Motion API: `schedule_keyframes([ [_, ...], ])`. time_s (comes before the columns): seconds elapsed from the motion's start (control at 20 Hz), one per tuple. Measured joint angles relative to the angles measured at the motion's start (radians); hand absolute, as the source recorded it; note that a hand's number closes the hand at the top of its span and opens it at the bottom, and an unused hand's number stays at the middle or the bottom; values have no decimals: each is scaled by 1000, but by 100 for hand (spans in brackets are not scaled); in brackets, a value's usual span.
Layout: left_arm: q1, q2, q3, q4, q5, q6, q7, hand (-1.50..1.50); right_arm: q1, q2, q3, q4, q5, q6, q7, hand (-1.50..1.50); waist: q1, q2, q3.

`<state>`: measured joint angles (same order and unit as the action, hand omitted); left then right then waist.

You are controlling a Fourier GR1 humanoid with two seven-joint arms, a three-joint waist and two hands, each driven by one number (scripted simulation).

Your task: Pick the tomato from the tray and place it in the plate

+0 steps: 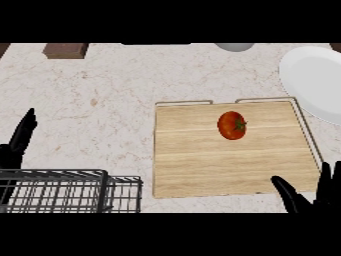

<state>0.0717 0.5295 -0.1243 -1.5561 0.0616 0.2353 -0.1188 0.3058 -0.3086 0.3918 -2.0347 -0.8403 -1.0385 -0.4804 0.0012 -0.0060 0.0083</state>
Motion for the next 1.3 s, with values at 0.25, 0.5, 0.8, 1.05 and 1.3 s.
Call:
schedule_keyframes([
  [0.25, -8, -9, 2, 5, -15, -6, 9, 0, -53, -182, 4, -2, -35, -25, 188, -150, 5, 0, 2],
  [0.5, -12, -24, 10, 18, -27, -15, -15, 0, -136, -310, 43, 22, -59, -12, 335, -150, 9, -2, 6],
  [0.8, -17, -31, 17, 14, -33, -29, -10, 0, -250, -400, 103, 143, -61, 89, 460, -150, 15, 1, 4],
  [1.05, -13, -40, 29, 14, -42, -41, -24, 0, -332, -416, 128, 265, -48, 211, 521, -150, 13, 1, 4],
  [1.3, -5, -51, 45, 10, -51, -53, -27, 0, -382, -367, 157, 339, -4, 269, 540, -150, 8, 0, 3],
])
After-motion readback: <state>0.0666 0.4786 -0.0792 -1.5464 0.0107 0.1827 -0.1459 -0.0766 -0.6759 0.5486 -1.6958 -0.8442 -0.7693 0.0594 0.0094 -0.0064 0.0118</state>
